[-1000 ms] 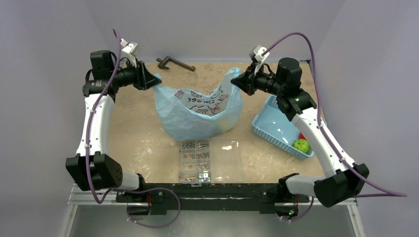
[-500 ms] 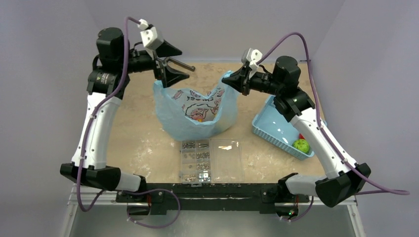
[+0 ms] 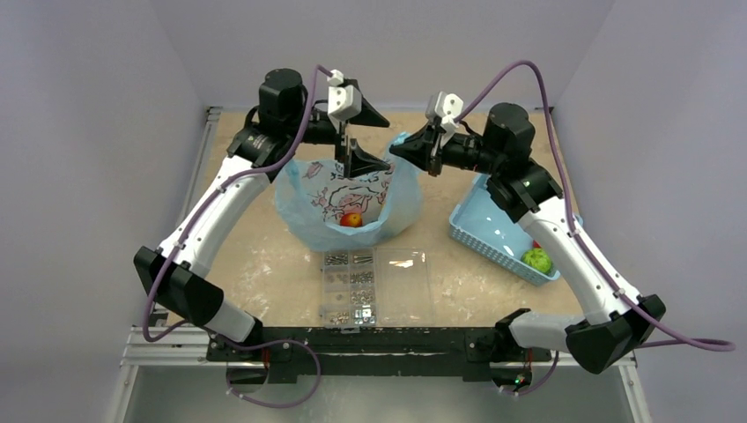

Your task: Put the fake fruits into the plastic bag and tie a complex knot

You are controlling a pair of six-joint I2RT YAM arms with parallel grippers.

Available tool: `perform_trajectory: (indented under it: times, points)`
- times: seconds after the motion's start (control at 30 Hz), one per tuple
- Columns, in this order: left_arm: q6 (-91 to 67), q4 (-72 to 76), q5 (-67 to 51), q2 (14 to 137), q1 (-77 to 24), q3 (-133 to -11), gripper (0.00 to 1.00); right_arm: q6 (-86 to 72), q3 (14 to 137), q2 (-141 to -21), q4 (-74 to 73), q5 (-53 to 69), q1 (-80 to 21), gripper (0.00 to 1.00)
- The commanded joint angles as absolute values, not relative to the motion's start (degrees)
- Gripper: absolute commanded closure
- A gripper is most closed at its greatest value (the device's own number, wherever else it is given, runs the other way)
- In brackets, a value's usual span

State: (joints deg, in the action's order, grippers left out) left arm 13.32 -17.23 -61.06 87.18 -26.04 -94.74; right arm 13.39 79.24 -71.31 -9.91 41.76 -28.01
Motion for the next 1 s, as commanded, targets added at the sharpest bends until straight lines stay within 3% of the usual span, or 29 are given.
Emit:
perform_trajectory:
  times: [0.0,0.13,0.2,0.4,0.53,0.63,0.73,0.77,0.97]
  points:
    - [14.6,-10.7,-61.3,87.3,-28.8,-94.0,0.0,11.7,83.0,-70.6,-9.2,43.4,-28.3,1.0]
    - [8.8,-6.0,-59.9,88.0,-29.5,-91.5,0.0,11.1,83.7,-71.0,-9.2,43.9,-28.5,1.0]
    - [5.2,-3.1,-59.5,88.5,-29.5,-90.3,0.06,10.6,84.1,-71.1,-9.2,44.1,-28.5,0.99]
    - [-1.7,2.9,-61.6,89.7,-29.4,-88.5,0.78,9.0,85.7,-70.7,-11.1,45.0,-28.2,0.88]
    - [-1.9,3.6,-62.1,89.1,-28.5,-86.9,1.0,9.3,88.4,-70.6,-16.8,45.2,-25.9,0.71]
    - [-4.6,5.7,-62.8,89.2,-27.1,-86.5,1.0,8.6,90.1,-70.2,-22.6,45.9,-20.6,0.51]
    - [-5.8,6.6,-64.2,89.3,-26.0,-86.5,1.0,9.8,89.1,-68.8,-25.3,46.0,-16.2,0.2]
    - [-5.9,6.6,-64.3,89.2,-25.9,-86.5,1.0,10.8,87.8,-68.0,-25.2,45.8,-15.7,0.14]
    - [-7.6,6.4,-64.7,90.3,-25.8,-89.0,1.0,11.2,76.6,-68.9,-14.2,48.1,-16.1,0.01]
